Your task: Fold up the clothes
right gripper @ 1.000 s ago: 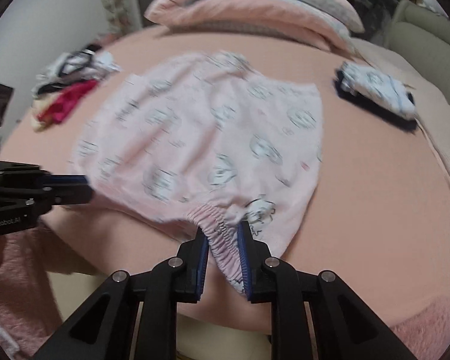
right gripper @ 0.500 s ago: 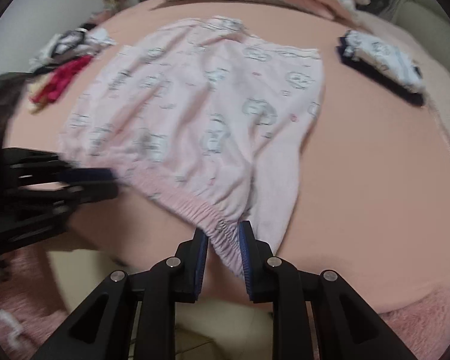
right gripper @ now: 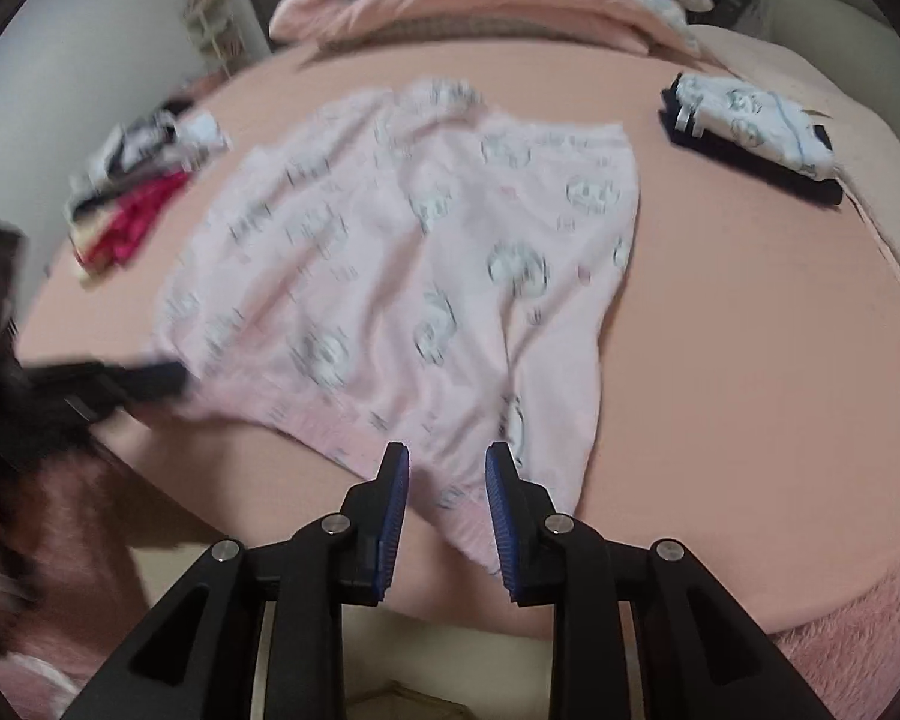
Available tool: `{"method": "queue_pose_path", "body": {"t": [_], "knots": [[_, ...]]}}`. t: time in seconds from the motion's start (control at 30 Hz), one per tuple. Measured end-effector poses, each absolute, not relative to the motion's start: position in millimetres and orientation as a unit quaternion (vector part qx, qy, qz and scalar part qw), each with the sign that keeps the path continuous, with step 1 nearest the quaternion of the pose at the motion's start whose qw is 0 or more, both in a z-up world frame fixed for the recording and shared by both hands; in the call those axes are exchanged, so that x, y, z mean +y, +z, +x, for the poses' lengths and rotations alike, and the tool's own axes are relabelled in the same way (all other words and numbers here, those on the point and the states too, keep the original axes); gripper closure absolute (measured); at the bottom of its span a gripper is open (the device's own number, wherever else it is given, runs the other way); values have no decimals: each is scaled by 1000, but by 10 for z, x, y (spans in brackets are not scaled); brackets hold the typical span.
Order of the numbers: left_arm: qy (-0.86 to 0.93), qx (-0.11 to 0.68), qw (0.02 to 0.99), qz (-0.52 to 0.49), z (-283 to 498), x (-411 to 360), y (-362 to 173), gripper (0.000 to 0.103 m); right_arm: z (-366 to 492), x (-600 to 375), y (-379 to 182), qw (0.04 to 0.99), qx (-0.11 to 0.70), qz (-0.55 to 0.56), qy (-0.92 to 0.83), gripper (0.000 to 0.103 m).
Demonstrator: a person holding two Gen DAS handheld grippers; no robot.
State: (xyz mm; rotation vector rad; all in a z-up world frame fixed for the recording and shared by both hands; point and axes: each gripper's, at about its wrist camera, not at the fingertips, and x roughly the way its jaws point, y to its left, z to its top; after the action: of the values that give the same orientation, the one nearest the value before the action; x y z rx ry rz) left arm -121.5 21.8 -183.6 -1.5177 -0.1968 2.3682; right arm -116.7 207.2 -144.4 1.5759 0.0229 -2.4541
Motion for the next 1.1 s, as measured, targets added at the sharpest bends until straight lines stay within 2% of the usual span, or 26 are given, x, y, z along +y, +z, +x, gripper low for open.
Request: {"method": "queue_pose_path", "body": {"t": [0.13, 0.23, 0.33, 0.43, 0.57, 0.67, 1.0, 1.1], "knots": [[835, -59, 143, -528, -1314, 220, -2098, 91, -1296, 2099, -1565, 85, -4, 524, -847, 77], [838, -27, 133, -529, -1472, 329, -2095, 91, -1440, 2076, -1591, 76, -1, 524, -848, 77], [837, -44, 118, -533, -1547, 320, -1971, 91, -1369, 2102, -1502, 67, -19, 520, -851, 77], [835, -38, 174, -521, -1371, 423, -1795, 91, -1122, 2091, -1284, 97, -20, 487, -868, 76], [820, -7, 225, -526, -1187, 698, -1775, 91, -948, 1916, -1327, 146, 11, 491, -858, 76], [812, 23, 225, -538, -1162, 798, -1903, 91, -959, 1770, -1451, 159, 20, 509, -846, 76], [824, 24, 205, -528, -1345, 867, -1899, 91, -990, 1791, -1504, 159, 20, 502, -850, 76], [823, 27, 203, -529, -1371, 875, -1858, 91, -955, 1747, -1440, 187, 24, 496, -848, 76]]}}
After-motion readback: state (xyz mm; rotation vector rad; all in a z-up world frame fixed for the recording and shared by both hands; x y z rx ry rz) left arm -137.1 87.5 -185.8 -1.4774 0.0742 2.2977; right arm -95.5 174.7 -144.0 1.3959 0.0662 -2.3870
